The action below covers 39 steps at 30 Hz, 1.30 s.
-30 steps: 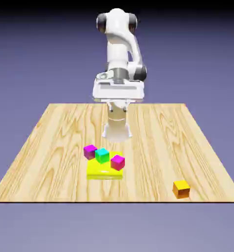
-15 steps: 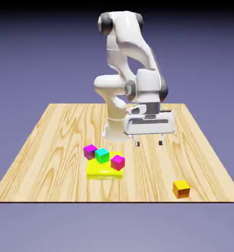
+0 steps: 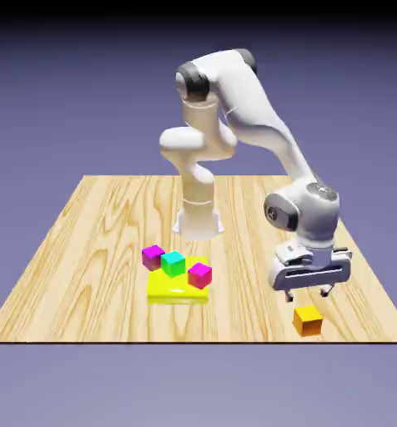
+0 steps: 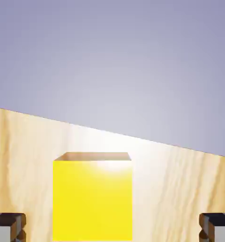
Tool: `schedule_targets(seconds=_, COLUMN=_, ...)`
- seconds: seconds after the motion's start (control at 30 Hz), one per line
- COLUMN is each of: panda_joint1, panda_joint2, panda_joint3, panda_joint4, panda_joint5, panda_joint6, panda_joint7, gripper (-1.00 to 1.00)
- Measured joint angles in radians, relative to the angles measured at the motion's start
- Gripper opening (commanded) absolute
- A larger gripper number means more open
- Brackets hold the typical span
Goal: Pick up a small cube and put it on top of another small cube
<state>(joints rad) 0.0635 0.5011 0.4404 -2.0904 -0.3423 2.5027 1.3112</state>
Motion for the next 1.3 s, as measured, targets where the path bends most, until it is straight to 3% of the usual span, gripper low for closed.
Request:
schedule_targets(seconds=0.13, panda_joint1=0.064, panda_joint2=0.145, panda_joint3=-0.083, panda_joint4=0.034, panda_joint5=-0.080, panda_joint6=0.110, panda_joint7=0.054, gripper=0.00)
schedule_targets(seconds=0.17, panda_joint1=0.067, panda_joint2=0.152, panda_joint3=-0.087, panda_joint4=0.035, panda_joint5=-0.084, panda_joint6=0.116, panda_joint7=0.057, gripper=-1.00)
schedule_targets(seconds=0.37, panda_joint1=0.003, panda_joint2=0.007, panda_joint3=-0.004, panda_joint4=0.002, panda_joint5=-0.003, panda_joint6=0.006, panda_joint7=0.002, gripper=-1.00)
schedule_targets(seconds=1.3, panda_joint1=-0.496, panda_joint2=-0.996, panda_joint3=-0.434, panda_joint4=-0.826, panda_joint5=0.361, panda_joint6=-0.099, panda_joint7=-0.131, gripper=-1.00)
